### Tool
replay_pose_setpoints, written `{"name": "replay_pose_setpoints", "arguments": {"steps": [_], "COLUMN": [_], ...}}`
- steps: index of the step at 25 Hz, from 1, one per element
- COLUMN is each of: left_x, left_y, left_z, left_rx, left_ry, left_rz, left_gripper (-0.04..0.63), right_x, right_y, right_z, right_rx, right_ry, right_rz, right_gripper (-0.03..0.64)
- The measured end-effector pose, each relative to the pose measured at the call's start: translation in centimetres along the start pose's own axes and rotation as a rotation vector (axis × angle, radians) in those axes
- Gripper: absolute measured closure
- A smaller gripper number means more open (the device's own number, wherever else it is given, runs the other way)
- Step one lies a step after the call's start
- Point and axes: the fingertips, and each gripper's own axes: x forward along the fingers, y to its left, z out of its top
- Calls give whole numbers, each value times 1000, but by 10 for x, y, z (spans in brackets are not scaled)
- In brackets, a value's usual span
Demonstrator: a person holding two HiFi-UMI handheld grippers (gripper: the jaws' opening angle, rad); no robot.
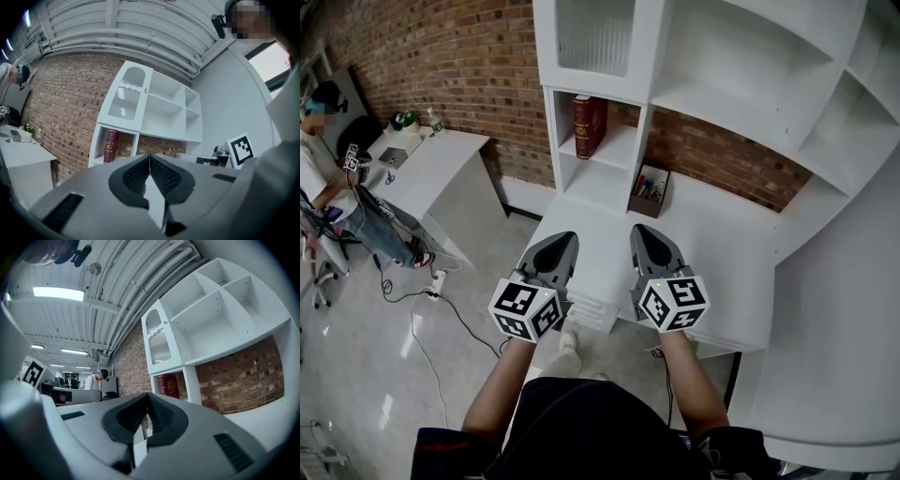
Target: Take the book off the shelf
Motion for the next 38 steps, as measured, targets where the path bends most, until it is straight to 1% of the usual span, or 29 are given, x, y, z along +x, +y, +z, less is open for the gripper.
{"name": "replay_pose_setpoints", "arguments": {"steps": [7, 21, 28, 38], "left_x": [13, 64, 87, 124], "left_y": [8, 46, 73, 105], "left_z": [2, 4, 4, 17], "left_rx": [-20, -38, -61, -80], "left_ry": [-22, -19, -12, -14], "left_rz": [-11, -30, -33, -77], "left_gripper": [578, 578, 578, 578], "right_x": [13, 67, 96, 142], "right_y": [-5, -27, -38, -53], "right_z": [-3, -6, -6, 8], "right_rx": [5, 16, 1, -19], "right_ry": [1, 7, 18, 18], "right_rz": [4, 8, -9, -51], "right_gripper": [598, 598, 598, 598]}}
